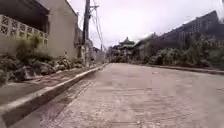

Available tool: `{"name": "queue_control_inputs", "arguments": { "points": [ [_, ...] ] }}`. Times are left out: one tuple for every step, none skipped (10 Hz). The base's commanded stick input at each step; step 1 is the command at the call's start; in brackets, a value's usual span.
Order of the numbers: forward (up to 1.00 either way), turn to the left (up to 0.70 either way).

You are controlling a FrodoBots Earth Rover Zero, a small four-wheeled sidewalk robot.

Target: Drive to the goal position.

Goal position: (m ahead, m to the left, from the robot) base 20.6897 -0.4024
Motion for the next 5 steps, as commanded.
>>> {"name": "queue_control_inputs", "arguments": {
  "points": [
    [1.0, 0.0],
    [1.0, 0.0],
    [1.0, 0.0],
    [1.0, 0.0],
    [1.0, 0.0]
  ]
}}
